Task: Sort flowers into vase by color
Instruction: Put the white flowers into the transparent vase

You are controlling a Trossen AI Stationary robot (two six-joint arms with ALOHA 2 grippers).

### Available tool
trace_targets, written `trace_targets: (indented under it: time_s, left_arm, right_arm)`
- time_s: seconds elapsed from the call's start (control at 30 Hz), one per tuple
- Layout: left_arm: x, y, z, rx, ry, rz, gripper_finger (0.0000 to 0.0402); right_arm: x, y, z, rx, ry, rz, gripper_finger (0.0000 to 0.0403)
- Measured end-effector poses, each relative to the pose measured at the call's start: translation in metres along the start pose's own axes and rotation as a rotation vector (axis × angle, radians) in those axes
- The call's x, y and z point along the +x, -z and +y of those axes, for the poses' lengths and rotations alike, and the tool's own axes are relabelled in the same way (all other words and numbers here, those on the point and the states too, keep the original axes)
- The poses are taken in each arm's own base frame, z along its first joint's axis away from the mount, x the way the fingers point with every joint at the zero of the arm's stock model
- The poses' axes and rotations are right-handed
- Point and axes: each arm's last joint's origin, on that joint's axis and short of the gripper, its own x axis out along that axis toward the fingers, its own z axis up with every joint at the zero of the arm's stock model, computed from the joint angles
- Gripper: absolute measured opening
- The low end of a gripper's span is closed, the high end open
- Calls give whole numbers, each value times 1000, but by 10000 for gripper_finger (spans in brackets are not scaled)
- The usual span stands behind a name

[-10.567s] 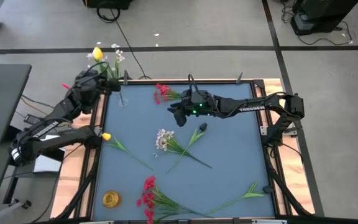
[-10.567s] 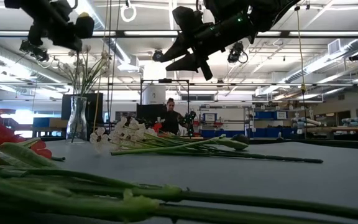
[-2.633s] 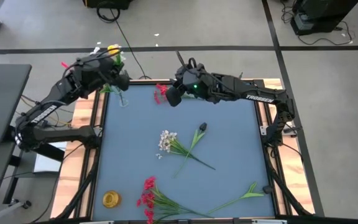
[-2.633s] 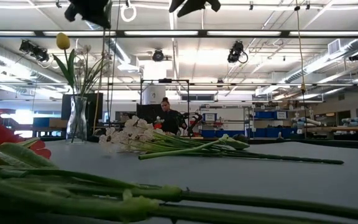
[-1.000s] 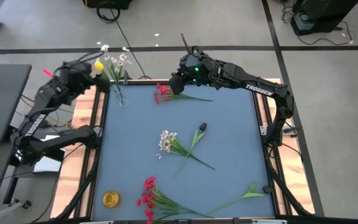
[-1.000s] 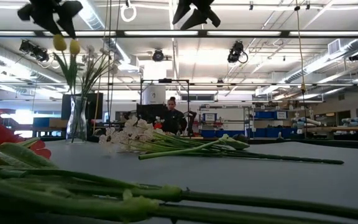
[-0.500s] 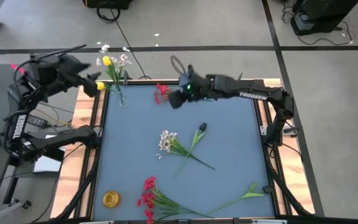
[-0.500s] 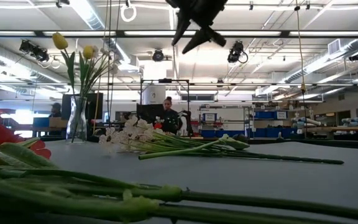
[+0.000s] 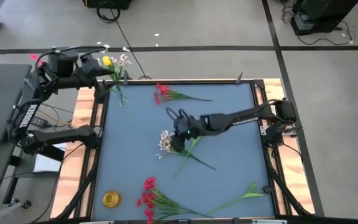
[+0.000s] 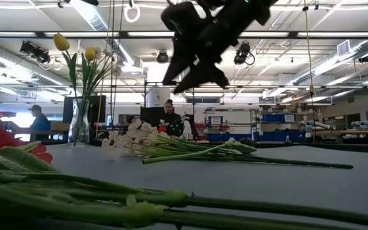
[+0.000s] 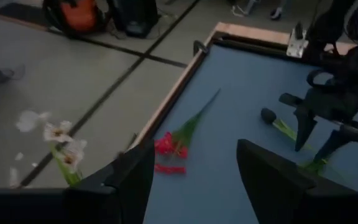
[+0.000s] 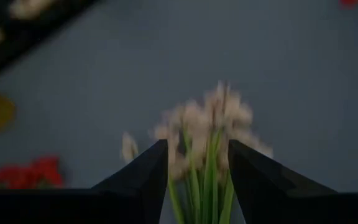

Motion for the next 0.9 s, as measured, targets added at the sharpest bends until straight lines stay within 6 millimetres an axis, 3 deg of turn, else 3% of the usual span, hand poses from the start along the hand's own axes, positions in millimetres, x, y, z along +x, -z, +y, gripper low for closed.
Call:
trace_targets:
  time_s: [0.17,0.43,0.7,0.9]
  left_arm:
    - [14,1,-1,-6,48,77,231]
    - [38,-3,-2,-12,100,144,231]
    - [65,-5,2,-93,114,218,231]
    - [85,-8,6,-152,109,253,231]
  right_arm:
    - [5,31,2,-37,21,71,205]
    - [10,57,-3,-194,53,109,266]
    - [15,71,-12,-299,4,152,270]
    - [24,79,-35,-281,-33,113,269]
